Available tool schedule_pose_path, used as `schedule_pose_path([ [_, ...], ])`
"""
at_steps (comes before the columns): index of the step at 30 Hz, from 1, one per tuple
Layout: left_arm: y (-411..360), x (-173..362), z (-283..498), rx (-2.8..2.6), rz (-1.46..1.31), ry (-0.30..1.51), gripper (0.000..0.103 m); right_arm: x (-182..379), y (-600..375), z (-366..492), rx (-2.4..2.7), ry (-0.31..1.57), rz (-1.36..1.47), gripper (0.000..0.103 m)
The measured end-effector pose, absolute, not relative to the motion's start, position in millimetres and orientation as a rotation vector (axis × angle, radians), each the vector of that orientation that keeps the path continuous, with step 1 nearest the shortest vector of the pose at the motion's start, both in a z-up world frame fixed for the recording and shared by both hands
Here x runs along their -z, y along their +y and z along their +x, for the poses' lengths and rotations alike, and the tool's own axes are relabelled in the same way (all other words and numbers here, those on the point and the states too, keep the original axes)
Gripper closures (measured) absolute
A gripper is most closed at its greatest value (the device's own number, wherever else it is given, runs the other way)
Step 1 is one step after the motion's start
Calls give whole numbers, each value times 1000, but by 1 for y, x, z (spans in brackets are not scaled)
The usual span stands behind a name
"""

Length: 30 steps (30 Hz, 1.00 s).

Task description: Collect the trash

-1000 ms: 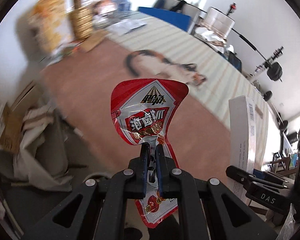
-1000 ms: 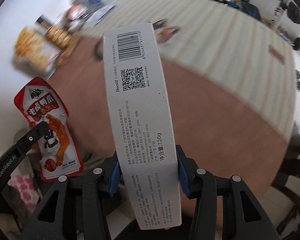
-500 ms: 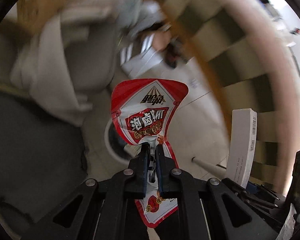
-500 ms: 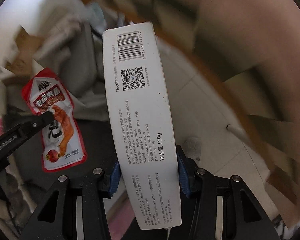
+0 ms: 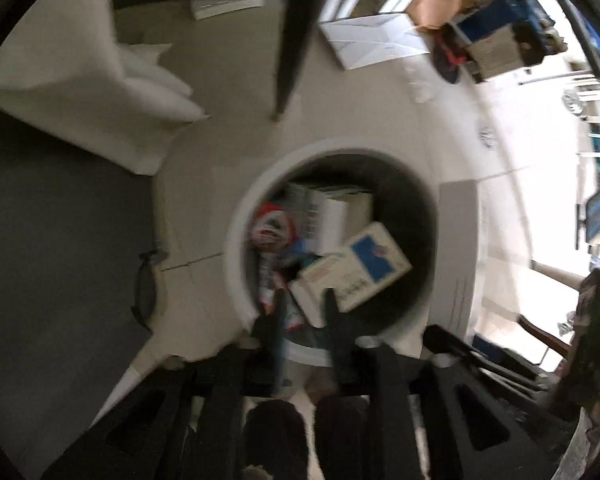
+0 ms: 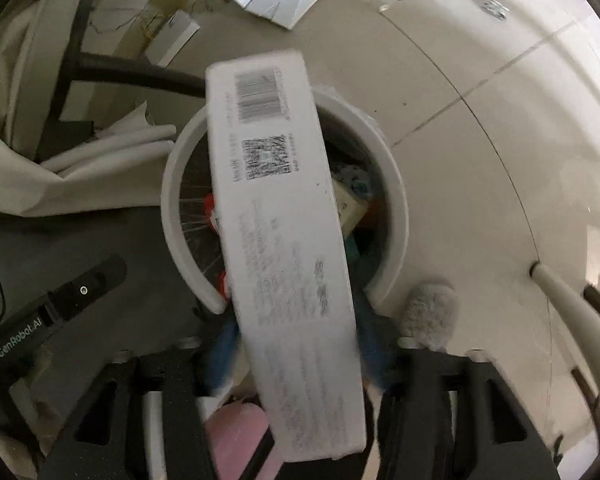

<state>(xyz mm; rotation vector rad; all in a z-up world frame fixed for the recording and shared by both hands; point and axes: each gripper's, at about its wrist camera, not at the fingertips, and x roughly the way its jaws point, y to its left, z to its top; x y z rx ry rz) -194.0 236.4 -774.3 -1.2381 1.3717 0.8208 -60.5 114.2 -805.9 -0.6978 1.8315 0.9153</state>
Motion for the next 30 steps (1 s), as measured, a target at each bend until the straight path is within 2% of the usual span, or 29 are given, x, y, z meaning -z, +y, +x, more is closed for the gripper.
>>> schedule_pose_path([
  [1, 235, 773, -199, -841, -1235, 1374, 33, 807, 112, -58, -928, 1832, -696, 0],
  [2, 234, 770, -203, -858, -1221, 1379, 11, 804, 110, -56, -948, 1827, -692, 0],
  [3, 233, 766, -206, -874, -1205, 1382, 8, 799, 110, -58, -953, 1802, -731, 0],
  [7, 225, 743, -218, -907, -1162, 1416, 5, 769, 108, -58, -931, 1691, -839, 0],
  [12, 210, 683, -225, -949, -1079, 1427, 5, 709, 102, -47, -903, 1598, -895, 0],
  [22, 174, 492, -233, -938, -1022, 1368, 5, 492, 72, -40, -992, 1575, -859, 0],
  [30, 147, 345, -240, -916, -1051, 1242, 5, 329, 44, -32, -1092, 1601, -787, 0],
])
